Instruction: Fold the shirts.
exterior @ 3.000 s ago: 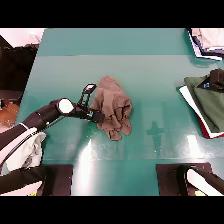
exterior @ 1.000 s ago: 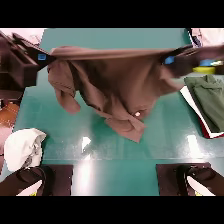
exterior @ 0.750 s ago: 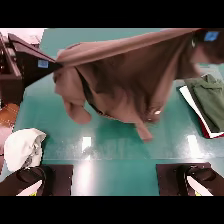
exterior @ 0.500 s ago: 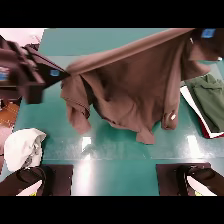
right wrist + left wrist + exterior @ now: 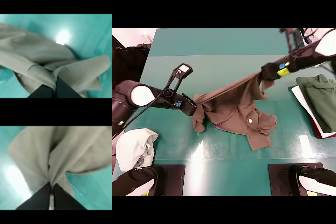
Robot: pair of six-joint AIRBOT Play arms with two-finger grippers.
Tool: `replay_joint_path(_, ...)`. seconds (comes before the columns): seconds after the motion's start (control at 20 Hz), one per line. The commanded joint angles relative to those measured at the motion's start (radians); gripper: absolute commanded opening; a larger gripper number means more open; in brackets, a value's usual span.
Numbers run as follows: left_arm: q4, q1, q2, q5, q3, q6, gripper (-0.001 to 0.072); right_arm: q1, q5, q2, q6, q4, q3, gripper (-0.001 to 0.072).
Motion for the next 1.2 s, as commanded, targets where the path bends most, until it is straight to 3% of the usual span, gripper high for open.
replay_joint_path(0.0, -0.069, 0.134, -0.031, 0.104, 0.002, -0.032, 0.0457, 0.0, -0.012, -0.01, -0.002, 0.019, -0.087, 0.0012)
replay_joint_path(0.15, -0.122, 0.272, -0.024, -0.063, 0.085, -0.02, 0.0464, 0.0, -0.027, 0.034, -0.002, 0.019, -0.096, 0.0012)
replay_joint_path(0.2, -0.179, 0.304, -0.022, -0.112, 0.077, 0.028, 0.0464, 0.0, -0.035, 0.048, -0.002, 0.019, -0.096, 0.0012)
replay_joint_path(0.4, -0.408, 0.328, -0.023, -0.085, -0.035, 0.146, 0.0466, 0.0, -0.053, 0.092, -0.002, 0.021, -0.096, 0.0012)
replay_joint_path(0.45, -0.492, 0.325, -0.027, -0.057, -0.063, 0.192, 0.0573, 0.0, -0.053, 0.098, -0.001, 0.019, -0.096, 0.0012)
replay_joint_path(0.5, -0.56, 0.319, -0.034, -0.037, -0.088, 0.236, 0.0624, 0.0, -0.053, 0.1, -0.001, 0.02, -0.096, 0.0013)
replay_joint_path(0.55, -0.581, 0.303, -0.034, -0.019, -0.112, 0.256, 0.0625, 0.0, -0.049, 0.1, -0.002, 0.02, -0.096, 0.0012)
replay_joint_path(0.7, -0.581, 0.209, -0.035, 0.029, -0.192, 0.258, 0.0625, 0.0, -0.046, 0.099, -0.001, 0.021, -0.096, 0.0012)
replay_joint_path(0.85, -0.567, 0.099, -0.035, 0.185, -0.267, 0.251, 0.0626, 0.0, -0.045, 0.099, 0.0, 0.021, -0.096, 0.0013)
replay_joint_path(1.15, -0.468, -0.047, -0.042, 0.436, -0.32, 0.115, 0.0625, 0.0, -0.041, 0.099, 0.004, 0.024, -0.096, 0.0013)
